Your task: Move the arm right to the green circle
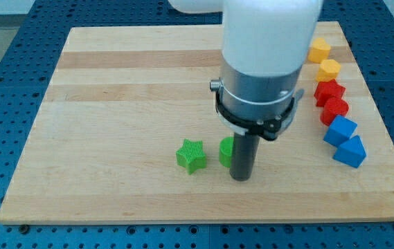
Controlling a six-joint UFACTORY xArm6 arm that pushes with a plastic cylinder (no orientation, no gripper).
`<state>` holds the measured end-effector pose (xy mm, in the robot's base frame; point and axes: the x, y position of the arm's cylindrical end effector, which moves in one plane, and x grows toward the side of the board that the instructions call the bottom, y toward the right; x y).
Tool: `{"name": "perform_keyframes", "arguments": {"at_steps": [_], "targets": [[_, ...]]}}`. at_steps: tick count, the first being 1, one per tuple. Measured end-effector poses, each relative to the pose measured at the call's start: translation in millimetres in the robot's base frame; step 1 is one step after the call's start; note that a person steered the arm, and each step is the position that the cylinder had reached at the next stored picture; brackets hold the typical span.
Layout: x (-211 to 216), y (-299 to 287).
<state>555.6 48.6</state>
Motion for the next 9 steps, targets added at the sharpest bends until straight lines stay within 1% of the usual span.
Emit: {"name": "perform_keyframes", "arguments": {"at_steps": [1, 2, 3, 4, 6, 7, 8, 9], "targets": [[0, -2], [17, 17], [22, 74], [21, 76], [10, 35], [-14, 26], [-32, 24], [-33, 45]]}}
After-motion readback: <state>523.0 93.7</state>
